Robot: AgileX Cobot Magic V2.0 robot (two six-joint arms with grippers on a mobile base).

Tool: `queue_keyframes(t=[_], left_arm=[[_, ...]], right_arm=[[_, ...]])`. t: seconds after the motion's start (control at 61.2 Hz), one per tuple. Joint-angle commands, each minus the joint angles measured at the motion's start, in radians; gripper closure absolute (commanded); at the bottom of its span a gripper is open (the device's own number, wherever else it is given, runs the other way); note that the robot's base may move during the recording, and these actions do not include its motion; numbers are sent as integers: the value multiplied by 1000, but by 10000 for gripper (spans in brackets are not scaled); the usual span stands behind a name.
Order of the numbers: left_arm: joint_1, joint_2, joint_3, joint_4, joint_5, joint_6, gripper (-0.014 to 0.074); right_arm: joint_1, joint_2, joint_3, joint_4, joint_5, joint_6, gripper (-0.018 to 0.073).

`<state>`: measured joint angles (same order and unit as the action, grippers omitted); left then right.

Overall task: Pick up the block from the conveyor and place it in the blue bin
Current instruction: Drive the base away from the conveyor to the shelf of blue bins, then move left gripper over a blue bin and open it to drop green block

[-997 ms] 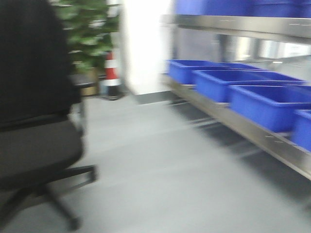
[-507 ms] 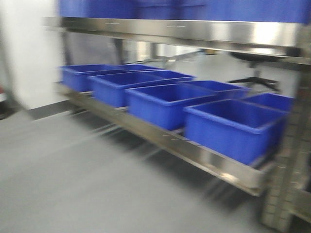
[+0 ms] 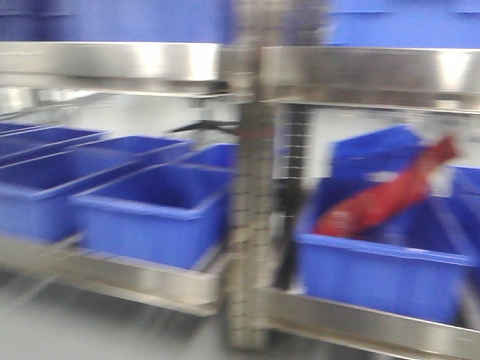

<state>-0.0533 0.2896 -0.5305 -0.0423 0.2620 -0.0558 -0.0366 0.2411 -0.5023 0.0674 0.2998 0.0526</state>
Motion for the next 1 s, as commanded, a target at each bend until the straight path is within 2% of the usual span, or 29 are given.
queue_keyframes(t=[0.0,0.981], left_arm=[[-5,-5,-1,2,-17,2,707],[-5,-5,-1,2,-17,2,707]], right_arm=[[1,-3,3,-6,-28,-2,721],[1,-3,3,-6,-32,-2,721]])
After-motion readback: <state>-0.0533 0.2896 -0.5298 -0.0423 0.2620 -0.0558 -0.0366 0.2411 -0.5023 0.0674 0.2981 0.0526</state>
